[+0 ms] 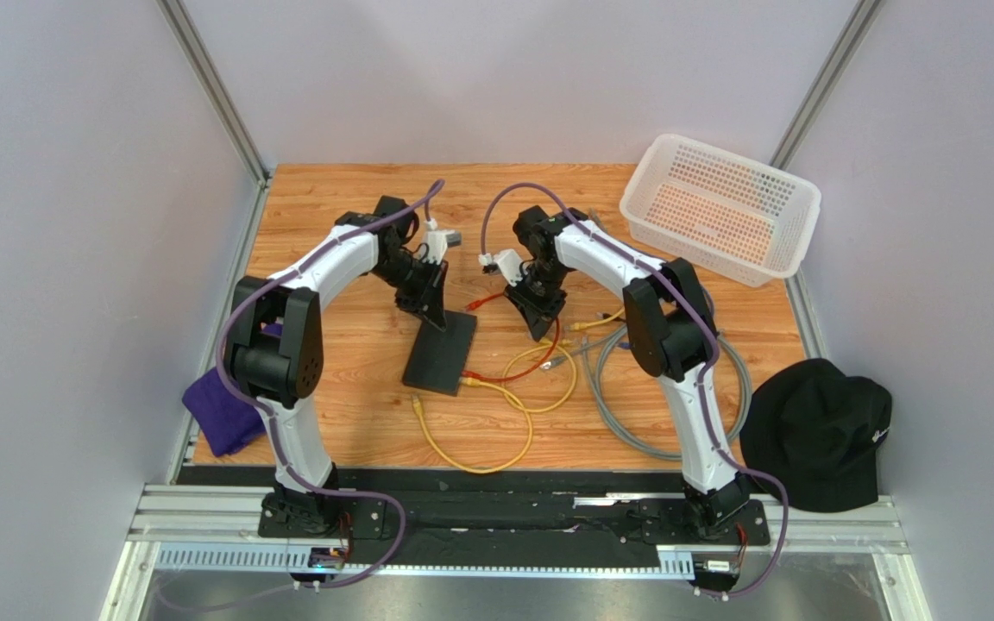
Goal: Pull the plug from the switch port
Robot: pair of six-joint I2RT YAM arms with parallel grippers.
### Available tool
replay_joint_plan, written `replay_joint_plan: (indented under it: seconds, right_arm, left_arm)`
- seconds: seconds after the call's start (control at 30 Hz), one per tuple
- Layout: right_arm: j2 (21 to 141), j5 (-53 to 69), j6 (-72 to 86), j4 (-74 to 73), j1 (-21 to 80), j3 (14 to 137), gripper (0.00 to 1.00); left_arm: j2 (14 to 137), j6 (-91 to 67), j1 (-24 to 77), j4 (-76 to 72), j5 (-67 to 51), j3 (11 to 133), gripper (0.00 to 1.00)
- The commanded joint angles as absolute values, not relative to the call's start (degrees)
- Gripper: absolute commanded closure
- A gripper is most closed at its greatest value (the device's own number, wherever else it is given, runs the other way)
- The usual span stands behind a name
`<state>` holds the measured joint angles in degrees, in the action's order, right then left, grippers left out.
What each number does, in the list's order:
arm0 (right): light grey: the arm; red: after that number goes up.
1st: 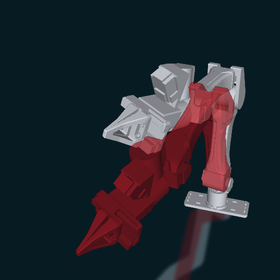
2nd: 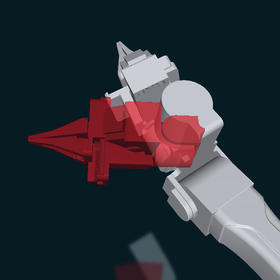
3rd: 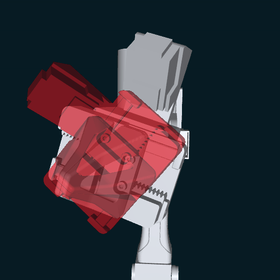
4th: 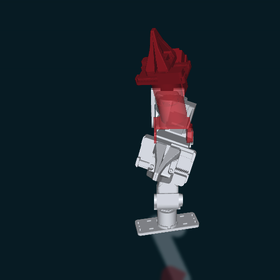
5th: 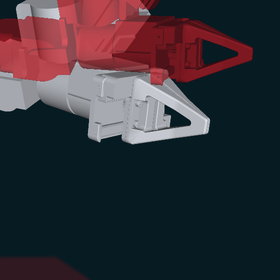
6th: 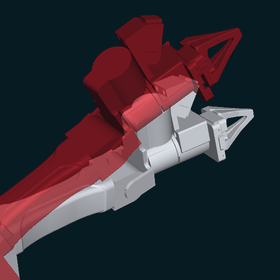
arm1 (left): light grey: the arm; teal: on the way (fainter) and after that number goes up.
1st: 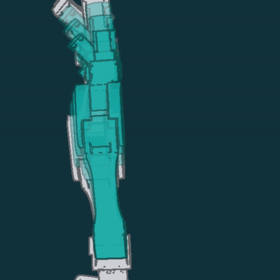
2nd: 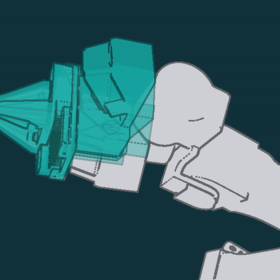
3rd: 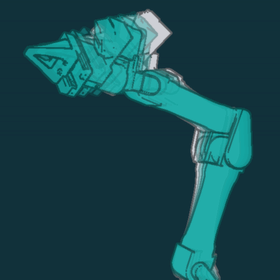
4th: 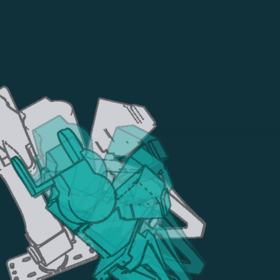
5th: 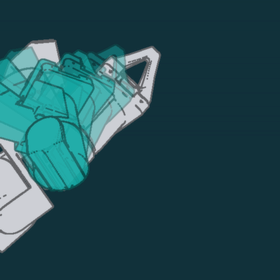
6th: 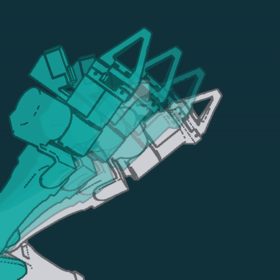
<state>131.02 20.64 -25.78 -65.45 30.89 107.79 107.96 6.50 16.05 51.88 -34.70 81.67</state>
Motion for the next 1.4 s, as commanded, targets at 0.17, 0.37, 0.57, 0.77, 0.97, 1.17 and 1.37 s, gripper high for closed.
replay_joint_plan:
  seconds: [0.17,0.37,0.57,0.77,0.97,1.17,1.37]
  right_arm:
    - [124.6,4.2,-32.8,-65.9,30.6,108.6,0.64]
    - [111.4,22.8,-26.6,-54.5,29.2,106.2,0.46]
    - [104.1,32.4,-9.6,-33.4,28.7,96.6,0.01]
    - [112.5,46.2,-6.8,-36.0,30.1,95.6,0.07]
    - [116.5,46.3,-5.8,-36.8,31.2,95.6,0.09]
    - [121.2,48.8,-6.2,-36.7,32.9,94.1,0.17]
    - [123.0,51.2,-9.1,-37.4,33.5,94.8,0.2]
  left_arm:
    - [100.6,-1.1,16.3,46.7,-39.1,82.1,0.78]
    - [93.3,3.6,16.3,51.0,-29.7,82.0,0.65]
    - [90.8,5.0,15.9,57.2,-23.9,84.8,0.59]
    - [90.1,-3.6,14.1,50.1,-26.3,77.6,0.53]
    - [94.9,-10.5,13.3,39.0,-28.8,71.1,0.54]
    - [96.9,-8.6,13.5,38.5,-30.0,69.1,0.6]
    - [99.5,-7.4,14.1,38.1,-33.0,69.3,0.94]
